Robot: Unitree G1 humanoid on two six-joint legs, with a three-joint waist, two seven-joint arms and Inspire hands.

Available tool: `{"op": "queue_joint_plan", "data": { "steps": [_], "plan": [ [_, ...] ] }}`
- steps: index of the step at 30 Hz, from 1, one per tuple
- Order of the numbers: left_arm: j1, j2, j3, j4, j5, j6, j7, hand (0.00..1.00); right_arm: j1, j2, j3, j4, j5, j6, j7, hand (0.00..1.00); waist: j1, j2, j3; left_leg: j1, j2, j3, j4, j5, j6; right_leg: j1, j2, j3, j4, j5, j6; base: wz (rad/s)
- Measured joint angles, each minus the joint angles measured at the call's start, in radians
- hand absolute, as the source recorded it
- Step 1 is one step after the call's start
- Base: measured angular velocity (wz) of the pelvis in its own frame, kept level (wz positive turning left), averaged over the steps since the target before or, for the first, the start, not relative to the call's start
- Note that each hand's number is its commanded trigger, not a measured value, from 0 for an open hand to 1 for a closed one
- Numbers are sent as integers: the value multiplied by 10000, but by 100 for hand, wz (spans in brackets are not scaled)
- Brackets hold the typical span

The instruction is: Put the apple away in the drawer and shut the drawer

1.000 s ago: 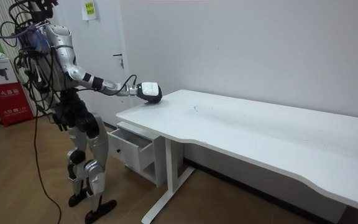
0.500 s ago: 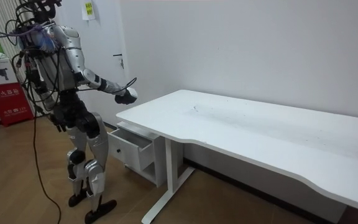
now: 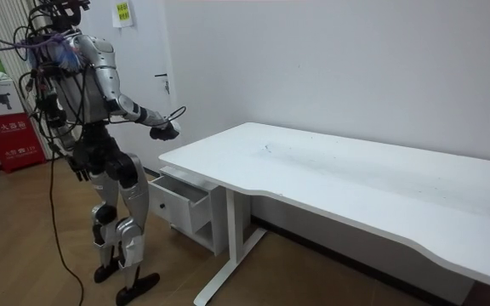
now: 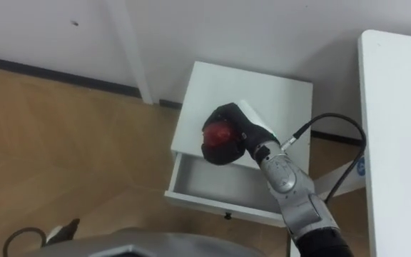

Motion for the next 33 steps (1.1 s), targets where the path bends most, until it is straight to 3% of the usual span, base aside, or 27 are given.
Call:
{"op": "queue_joint_plan", "data": {
  "steps": [7, 9, 27, 33],
  "plan": [
    [50, 0, -1, -63, -2, -3, -37, 0, 53, 7, -8, 297, -7, -45, 229, 0, -37, 40, -24, 12, -5, -1, 0, 0, 0, 42, -1, -38, 1, 0, 1, 0],
    [82, -1, -1, -16, -2, -1, -42, 0, 53, 15, -8, 824, -18, -37, 234, 0, -28, 11, -62, 32, -7, -2, 15, 1, 1, 67, -3, -40, 0, 0, 1, 0],
    [216, -29, -3, 180, -7, 302, -135, 0, 92, 12, -45, 1972, -100, 10, 194, 0, -173, 123, 9, 12, -7, -26, 78, -2, 1, 118, -4, -79, -3, 0, 2, 0],
    [240, -20, 51, 90, -1, 265, -132, 0, 38, 15, -299, 2499, 7, -9, 167, 0, -340, 42, -29, 20, -17, -70, 94, 0, 2, 150, -14, -48, -17, -1, 3, 1]
  ]
}}
